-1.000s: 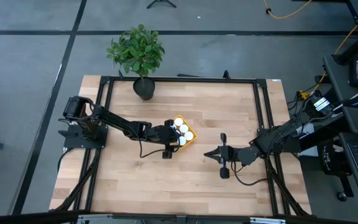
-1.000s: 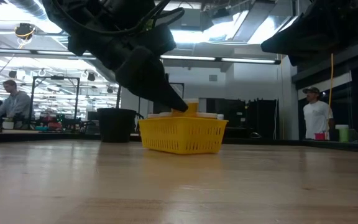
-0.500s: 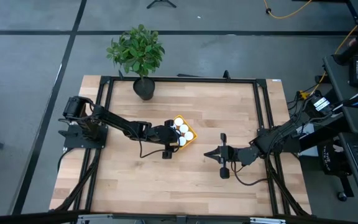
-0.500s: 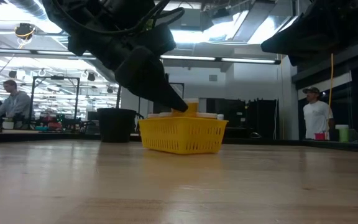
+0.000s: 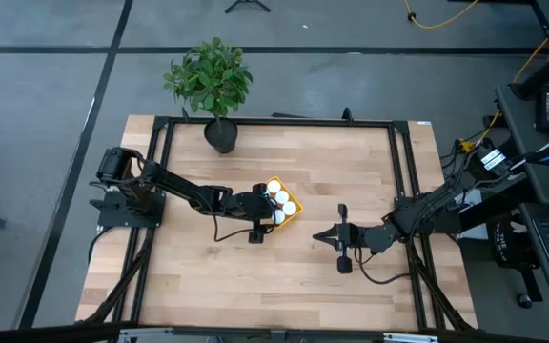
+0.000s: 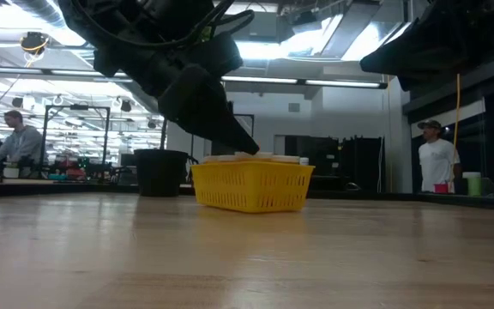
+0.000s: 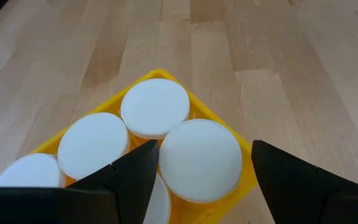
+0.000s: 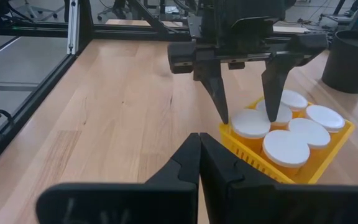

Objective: Pick and place pill bottles into a basket
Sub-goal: Return to Home Position

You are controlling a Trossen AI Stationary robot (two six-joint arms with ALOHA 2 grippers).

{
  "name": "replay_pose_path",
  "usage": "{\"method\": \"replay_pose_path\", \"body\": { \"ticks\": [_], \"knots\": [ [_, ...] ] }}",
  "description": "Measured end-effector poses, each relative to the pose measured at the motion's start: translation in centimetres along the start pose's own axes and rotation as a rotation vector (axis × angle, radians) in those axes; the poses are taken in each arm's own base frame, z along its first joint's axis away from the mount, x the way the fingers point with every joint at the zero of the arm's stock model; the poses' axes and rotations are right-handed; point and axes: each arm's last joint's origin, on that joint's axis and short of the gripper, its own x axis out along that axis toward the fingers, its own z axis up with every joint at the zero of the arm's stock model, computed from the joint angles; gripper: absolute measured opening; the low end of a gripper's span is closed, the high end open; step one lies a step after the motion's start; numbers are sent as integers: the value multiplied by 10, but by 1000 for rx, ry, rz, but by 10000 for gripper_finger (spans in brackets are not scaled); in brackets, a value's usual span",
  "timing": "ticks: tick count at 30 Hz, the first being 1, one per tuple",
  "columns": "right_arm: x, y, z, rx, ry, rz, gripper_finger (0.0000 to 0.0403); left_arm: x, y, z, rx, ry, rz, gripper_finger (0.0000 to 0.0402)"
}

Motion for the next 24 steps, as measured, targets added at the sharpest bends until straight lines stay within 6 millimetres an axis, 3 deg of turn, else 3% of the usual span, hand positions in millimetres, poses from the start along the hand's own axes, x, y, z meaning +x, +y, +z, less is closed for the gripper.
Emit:
{"method": "replay_pose_path", "body": {
  "ticks": [10, 18, 24],
  "knots": [
    [0, 0, 0, 0, 0, 0, 9, -18, 3, 16, 59, -56, 3, 248],
    [1, -1, 2, 24, -18, -2, 9, -64, 8, 36, 69, -91, -4, 241],
    [3, -8, 5, 65, -27, -28, 4, -109, 11, 49, 77, -145, -11, 187]
  ]
}}
